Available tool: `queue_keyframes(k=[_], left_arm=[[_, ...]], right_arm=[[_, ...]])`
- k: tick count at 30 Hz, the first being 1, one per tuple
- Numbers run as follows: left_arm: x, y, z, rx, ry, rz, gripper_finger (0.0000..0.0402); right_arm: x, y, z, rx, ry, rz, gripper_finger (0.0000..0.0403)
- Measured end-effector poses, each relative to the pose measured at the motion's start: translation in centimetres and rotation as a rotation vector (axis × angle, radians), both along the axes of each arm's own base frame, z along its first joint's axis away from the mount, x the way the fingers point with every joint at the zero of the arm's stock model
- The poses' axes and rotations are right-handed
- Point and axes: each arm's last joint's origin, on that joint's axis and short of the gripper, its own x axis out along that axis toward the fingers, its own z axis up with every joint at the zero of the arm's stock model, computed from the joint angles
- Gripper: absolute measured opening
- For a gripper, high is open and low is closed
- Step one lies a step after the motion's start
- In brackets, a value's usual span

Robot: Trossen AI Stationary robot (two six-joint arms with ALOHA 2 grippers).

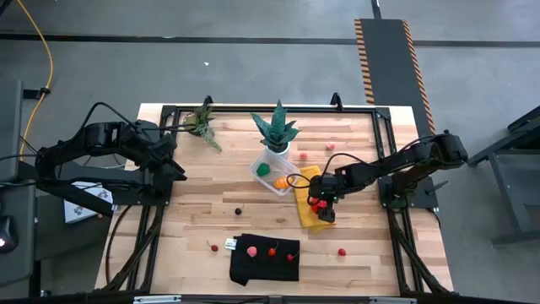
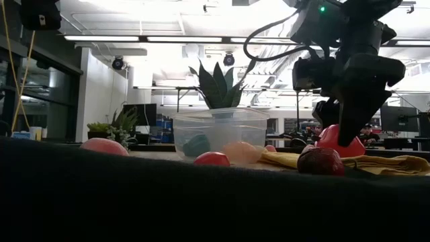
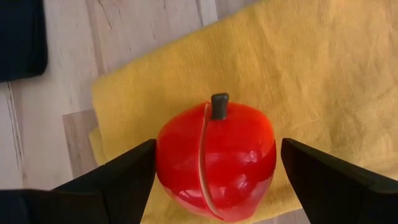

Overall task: Pick and placing Produce into tupperware
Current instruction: Put the red apple into the transparent container

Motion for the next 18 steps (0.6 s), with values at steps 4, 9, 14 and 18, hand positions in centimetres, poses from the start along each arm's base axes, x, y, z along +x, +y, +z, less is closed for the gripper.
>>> queue_keyframes(k=[4, 9, 14, 18], left_arm=[[0.00, 0.00, 0.00, 0.000, 0.000, 0.000, 0.0168], [0.00, 0.00, 0.00, 0.000, 0.000, 0.000, 0.0168], [0.00, 0.00, 0.01, -0.005, 0.000, 0.006, 0.0168], [0.01, 0.00, 0.00, -0.005, 0.000, 0.006, 0.0168]], right_arm=[[-0.02, -0.01, -0.01, -0.007, 0.000, 0.007, 0.0330], [-0.18, -0.03, -0.07, -0.014, 0.016, 0.019, 0.0324], [-0.20, -0.03, -0.08, -0.014, 0.019, 0.019, 0.0300], [-0.19, -0.04, -0.08, -0.015, 0.018, 0.019, 0.0284]])
